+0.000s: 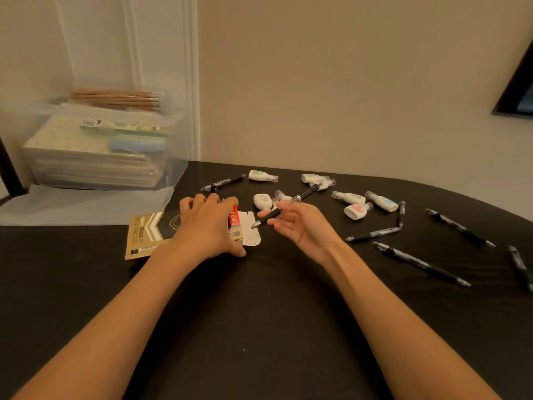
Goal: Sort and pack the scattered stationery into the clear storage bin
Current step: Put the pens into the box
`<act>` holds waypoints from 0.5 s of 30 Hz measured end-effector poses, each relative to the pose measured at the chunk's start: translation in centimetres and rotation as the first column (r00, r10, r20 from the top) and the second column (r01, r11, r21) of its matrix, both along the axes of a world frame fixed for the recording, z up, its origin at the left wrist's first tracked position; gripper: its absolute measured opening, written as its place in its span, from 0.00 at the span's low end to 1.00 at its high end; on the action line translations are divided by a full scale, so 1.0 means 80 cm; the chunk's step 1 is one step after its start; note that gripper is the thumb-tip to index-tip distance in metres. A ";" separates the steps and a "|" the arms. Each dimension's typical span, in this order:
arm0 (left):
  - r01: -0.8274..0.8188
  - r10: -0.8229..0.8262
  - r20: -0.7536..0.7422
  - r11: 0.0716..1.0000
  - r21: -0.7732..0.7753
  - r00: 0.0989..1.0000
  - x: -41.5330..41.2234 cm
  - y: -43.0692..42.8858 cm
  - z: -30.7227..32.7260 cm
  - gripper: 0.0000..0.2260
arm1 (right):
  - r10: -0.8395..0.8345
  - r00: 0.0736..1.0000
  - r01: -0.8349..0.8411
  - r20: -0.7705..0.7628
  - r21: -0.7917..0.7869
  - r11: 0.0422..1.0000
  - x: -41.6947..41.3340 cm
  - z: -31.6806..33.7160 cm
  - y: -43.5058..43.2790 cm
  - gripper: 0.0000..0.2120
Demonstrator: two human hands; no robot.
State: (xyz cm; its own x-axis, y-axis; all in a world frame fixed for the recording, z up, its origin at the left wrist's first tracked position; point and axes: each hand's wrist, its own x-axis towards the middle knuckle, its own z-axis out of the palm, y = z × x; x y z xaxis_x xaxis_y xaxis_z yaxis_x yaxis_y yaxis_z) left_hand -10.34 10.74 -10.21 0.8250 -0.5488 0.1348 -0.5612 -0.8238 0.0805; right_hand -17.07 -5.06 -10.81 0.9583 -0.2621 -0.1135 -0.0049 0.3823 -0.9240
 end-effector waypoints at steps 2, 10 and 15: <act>0.038 -0.038 -0.003 0.999 0.008 0.999 -0.008 -0.006 0.000 0.42 | -0.057 0.998 0.054 0.028 0.105 0.993 -0.009 -0.002 -0.003 0.12; 0.123 -0.121 0.060 0.992 -0.032 0.991 -0.017 -0.013 -0.007 0.44 | -0.058 0.998 0.060 0.027 -0.090 0.994 -0.011 -0.013 0.003 0.09; 0.116 -0.110 0.084 0.991 -0.068 0.990 -0.010 -0.007 -0.007 0.44 | 0.035 0.996 -0.036 0.080 0.011 0.999 -0.011 -0.009 0.006 0.11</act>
